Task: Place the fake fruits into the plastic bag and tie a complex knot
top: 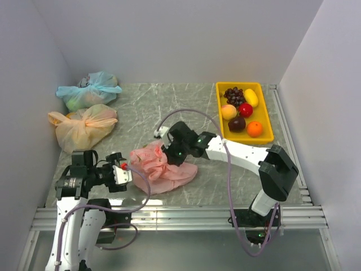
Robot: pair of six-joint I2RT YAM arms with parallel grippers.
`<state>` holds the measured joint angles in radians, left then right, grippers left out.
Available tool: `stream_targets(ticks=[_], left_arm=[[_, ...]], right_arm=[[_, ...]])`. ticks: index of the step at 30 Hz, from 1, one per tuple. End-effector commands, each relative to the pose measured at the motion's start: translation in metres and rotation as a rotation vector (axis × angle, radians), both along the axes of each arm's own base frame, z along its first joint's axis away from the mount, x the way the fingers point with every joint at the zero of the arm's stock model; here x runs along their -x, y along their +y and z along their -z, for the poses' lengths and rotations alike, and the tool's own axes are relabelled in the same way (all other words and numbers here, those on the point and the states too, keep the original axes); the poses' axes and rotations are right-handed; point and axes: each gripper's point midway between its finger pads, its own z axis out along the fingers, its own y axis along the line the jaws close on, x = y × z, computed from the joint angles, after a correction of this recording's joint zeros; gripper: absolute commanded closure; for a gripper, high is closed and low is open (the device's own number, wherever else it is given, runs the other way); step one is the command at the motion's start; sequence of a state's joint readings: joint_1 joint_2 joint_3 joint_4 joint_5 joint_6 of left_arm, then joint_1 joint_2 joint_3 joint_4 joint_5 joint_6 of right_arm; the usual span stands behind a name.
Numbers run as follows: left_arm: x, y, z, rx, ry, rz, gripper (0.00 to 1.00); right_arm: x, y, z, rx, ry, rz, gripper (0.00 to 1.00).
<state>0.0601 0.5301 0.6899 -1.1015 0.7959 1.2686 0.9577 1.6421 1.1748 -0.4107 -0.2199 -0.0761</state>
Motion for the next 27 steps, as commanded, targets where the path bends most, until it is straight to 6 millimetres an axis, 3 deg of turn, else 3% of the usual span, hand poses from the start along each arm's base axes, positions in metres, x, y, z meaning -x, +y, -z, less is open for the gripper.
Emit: stream_targets(ticks=[1,3,6,11,15,18,21,24,27], left_arm=[[-0.014,-0.017,-0.014,-0.008,-0.180,0.181,0.12],[-0.035,-0.020,-0.029,0.021,-0.215,0.157,0.12],[-0.053,-0.040,-0.046,0.099,-0.117,0.131,0.13],[-0.073,-0.075,-0.069,0.171,-0.093,0.131,0.15],[-0.075,-0.108,-0.059,0.165,-0.119,0.165,0.18],[-0.076,-0.117,-0.052,0.178,-0.072,0.147,0.20],[-0.081,-0.119,-0.054,0.210,-0.089,0.102,0.19],[-0.085,-0.120,-0.043,0.192,-0.059,0.060,0.21],[-0.109,-0.114,-0.034,0.175,-0.020,-0.093,0.34]], right_arm=[[-0.012,0.012,-0.038,-0.176,0.164,0.064,1.00],[-0.020,0.006,-0.050,-0.261,0.272,0.069,1.00],[-0.026,0.001,-0.065,-0.347,0.366,0.086,1.00],[-0.023,0.003,-0.075,-0.396,0.453,0.050,1.00],[-0.018,0.003,-0.093,-0.492,0.572,0.013,1.00],[-0.025,-0.003,-0.103,-0.548,0.628,0.025,1.00],[-0.025,-0.011,-0.112,-0.607,0.708,0.007,1.00],[-0.019,-0.014,-0.122,-0.635,0.744,-0.041,1.00],[-0.006,-0.018,-0.134,-0.655,0.773,-0.113,1.00]])
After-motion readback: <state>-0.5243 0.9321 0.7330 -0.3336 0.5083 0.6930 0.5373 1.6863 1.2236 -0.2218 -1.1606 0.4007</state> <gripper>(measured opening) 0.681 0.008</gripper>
